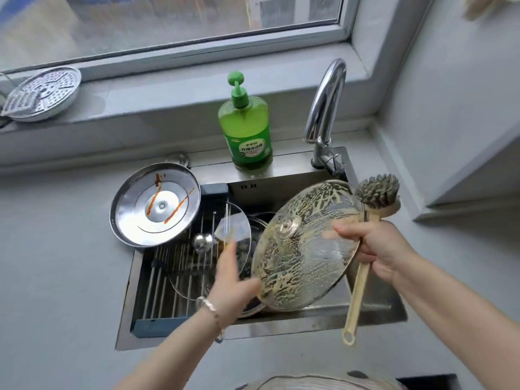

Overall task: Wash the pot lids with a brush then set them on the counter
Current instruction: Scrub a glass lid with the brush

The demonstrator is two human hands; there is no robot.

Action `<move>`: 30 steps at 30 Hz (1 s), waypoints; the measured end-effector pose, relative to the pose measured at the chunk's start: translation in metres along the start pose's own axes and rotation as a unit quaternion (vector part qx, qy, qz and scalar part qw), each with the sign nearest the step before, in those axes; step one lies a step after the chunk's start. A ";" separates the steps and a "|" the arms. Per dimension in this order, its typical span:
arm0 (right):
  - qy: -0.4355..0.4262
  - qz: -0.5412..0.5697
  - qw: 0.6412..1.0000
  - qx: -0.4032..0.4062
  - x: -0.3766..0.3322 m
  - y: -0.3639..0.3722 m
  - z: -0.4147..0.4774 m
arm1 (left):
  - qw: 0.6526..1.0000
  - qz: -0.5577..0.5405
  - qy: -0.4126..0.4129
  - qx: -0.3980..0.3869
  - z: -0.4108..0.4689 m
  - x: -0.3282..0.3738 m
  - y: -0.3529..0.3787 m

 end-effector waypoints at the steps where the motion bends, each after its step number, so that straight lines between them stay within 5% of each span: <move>1: -0.009 -0.007 1.000 0.021 -0.002 0.004 -0.003 | 0.993 0.068 0.048 -0.084 -0.005 0.013 0.012; 4: -0.035 -0.032 0.997 0.059 -0.003 0.018 -0.005 | 0.937 0.267 0.097 -0.205 -0.007 0.029 0.044; 7: -0.081 -0.078 0.991 0.076 -0.002 0.031 -0.009 | 0.912 0.351 0.103 -0.186 0.004 0.041 0.054; 11: -0.163 -0.143 0.974 0.065 -0.010 0.052 -0.021 | 0.924 0.343 0.093 -0.141 0.004 0.044 0.046; 19: -0.233 -0.343 0.909 -0.022 -0.037 0.138 -0.030 | 0.998 0.046 -0.003 -0.035 0.011 0.036 -0.001; 22: -0.216 -0.392 0.893 -0.052 -0.027 0.150 -0.014 | 0.980 -0.166 -0.105 -0.017 0.013 0.016 -0.016; 25: -0.199 -0.488 0.850 0.001 -0.012 0.126 0.006 | 0.948 -0.288 -0.133 -0.035 0.003 0.000 -0.022; 30: -0.158 -0.620 0.756 0.138 0.009 0.056 0.031 | 0.938 -0.324 -0.109 -0.058 -0.009 -0.008 -0.017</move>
Point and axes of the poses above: each hand's wrist, its own z-axis towards the middle knuckle, its own y-axis out of the palm, x = y × z, the point moved 4 cm from there along z, towards the middle knuckle, and after that the axes turned 12 degrees about y, right-handed, at the moved point
